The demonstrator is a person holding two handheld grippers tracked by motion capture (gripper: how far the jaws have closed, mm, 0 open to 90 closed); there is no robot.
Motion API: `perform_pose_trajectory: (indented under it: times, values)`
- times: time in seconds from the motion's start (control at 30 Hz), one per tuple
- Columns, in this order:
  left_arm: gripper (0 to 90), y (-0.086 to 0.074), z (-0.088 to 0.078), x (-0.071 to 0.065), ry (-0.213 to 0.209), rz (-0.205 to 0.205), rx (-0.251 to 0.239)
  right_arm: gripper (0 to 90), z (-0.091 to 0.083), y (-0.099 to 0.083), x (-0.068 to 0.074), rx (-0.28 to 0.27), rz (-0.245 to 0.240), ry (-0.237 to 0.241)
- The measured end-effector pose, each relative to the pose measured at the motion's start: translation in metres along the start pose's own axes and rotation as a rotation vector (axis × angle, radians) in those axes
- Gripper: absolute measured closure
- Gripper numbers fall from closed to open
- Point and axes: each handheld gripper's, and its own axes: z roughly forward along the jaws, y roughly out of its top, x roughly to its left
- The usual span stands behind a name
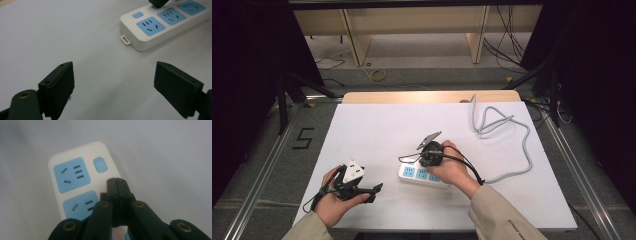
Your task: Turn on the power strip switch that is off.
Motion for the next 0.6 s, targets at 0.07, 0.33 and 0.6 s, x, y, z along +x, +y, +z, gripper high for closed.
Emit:
perform_pose_trajectory:
  times: [0.07, 0.33, 0.6]
  values:
    - [16.3, -0.0001, -0.0001, 0.0000, 0.000, 0.000, -0.001, 90.0, 0.0001, 0.0000, 0.0009, 0.000, 0.000, -0.004]
    - [16.4, -0.0001, 0.0005, 0.0003, -0.001, -0.004, -0.001, 90.0, -0.0006, -0.0012, -0.0011, -0.005, -0.004, 0.008]
    - [16.4, -0.0005, 0.0003, 0.0006, -0.003, -0.004, -0.003, 87.7, -0.0049, -0.0008, -0.0016, -0.036, 0.012, 0.002]
